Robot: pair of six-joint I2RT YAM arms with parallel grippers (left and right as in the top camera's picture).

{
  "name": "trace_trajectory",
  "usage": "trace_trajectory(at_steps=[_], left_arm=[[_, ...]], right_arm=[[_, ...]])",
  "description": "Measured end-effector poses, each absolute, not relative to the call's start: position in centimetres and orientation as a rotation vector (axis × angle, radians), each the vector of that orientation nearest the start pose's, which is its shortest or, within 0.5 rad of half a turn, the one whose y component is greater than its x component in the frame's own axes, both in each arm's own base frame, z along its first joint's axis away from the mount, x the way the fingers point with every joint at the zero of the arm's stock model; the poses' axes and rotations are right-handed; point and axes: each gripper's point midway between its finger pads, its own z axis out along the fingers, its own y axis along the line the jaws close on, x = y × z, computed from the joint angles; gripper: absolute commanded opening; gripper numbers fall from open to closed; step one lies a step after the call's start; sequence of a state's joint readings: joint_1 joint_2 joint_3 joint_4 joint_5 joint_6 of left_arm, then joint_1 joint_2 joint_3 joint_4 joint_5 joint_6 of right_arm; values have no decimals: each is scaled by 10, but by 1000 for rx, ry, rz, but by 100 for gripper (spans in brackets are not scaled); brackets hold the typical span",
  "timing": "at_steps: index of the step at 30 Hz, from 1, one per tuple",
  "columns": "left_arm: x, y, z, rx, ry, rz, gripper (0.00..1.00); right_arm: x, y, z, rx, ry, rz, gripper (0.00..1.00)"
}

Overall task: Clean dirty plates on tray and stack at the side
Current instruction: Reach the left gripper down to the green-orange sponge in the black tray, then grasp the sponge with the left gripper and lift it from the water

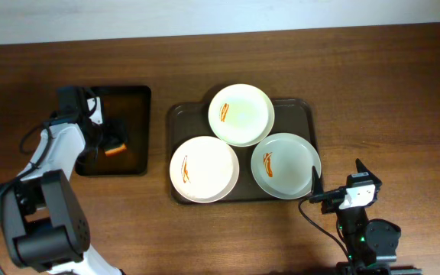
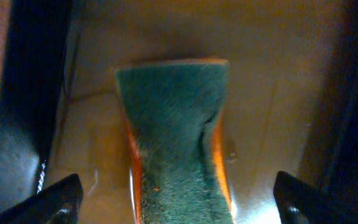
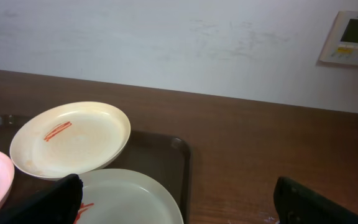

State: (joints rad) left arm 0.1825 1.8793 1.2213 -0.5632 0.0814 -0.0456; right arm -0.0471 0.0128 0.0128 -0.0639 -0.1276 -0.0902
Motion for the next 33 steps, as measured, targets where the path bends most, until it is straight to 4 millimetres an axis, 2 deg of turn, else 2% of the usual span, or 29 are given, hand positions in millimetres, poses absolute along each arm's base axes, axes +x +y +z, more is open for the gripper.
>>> trace_trajectory(at_steps=[1, 3, 4, 7, 8, 9, 11, 12, 13, 15, 16, 17, 18, 20, 22, 23, 26, 27, 28, 29, 30, 31, 32, 33], left_arm=[[408, 62, 27, -313, 2784, -78, 84], [407, 62, 22, -326, 2798, -76, 68], [408, 63, 21, -339, 2795, -73, 63], [407, 63, 17, -345, 2802, -74, 63], [406, 63, 12, -347, 2816, -76, 58], [404, 63, 4, -351, 2836, -71, 50], [407, 62, 4, -344, 2833, -79, 26], [408, 63, 3, -351, 2833, -81, 2], [408, 62, 3, -348, 2834, -84, 0], [408, 61, 2, -351, 2837, -90, 0], [407, 61, 2, -353, 2838, -91, 5], [408, 61, 2, -353, 2838, -91, 46], [407, 61, 2, -350, 2839, -91, 63], [410, 61, 2, -348, 2829, -94, 76], [420, 63, 6, -344, 2788, -89, 75], [423, 64, 7, -341, 2775, -88, 68], [436, 66, 9, -330, 2719, -82, 7], [439, 66, 10, -330, 2710, -81, 0], [439, 67, 10, -327, 2707, -80, 0], [440, 67, 10, -323, 2705, -79, 1], [440, 67, 10, -323, 2706, -79, 25], [440, 67, 10, -324, 2705, -79, 53], [440, 67, 10, -326, 2705, -80, 90], [440, 67, 10, -323, 2705, -78, 100]], right_arm=[[246, 10, 161, -133, 1629, -1, 98], [246, 10, 161, -132, 1629, 0, 98], [246, 10, 161, -133, 1629, -1, 99], [246, 10, 161, -133, 1629, -1, 98], [246, 10, 161, -133, 1629, -1, 98], [246, 10, 161, -134, 1629, -2, 98], [246, 10, 161, -133, 1629, -1, 98], [246, 10, 161, -133, 1629, -1, 98], [246, 10, 161, -133, 1629, -1, 98], [246, 10, 161, -133, 1629, -1, 98], [246, 10, 161, -132, 1629, 0, 98], [246, 10, 161, -133, 1629, -1, 98], [246, 10, 161, -133, 1629, -1, 99], [246, 10, 161, -133, 1629, -1, 98], [246, 10, 161, -133, 1629, -1, 98], [246, 10, 161, -133, 1629, -1, 98], [246, 10, 161, -133, 1629, -1, 98], [246, 10, 161, -133, 1629, -1, 99], [246, 10, 161, -133, 1629, -1, 98], [246, 10, 161, -133, 1629, -1, 98], [246, 10, 161, -133, 1629, -1, 98], [246, 10, 161, -133, 1629, -1, 98], [246, 10, 161, -133, 1629, -1, 98], [246, 10, 161, -133, 1629, -1, 98]])
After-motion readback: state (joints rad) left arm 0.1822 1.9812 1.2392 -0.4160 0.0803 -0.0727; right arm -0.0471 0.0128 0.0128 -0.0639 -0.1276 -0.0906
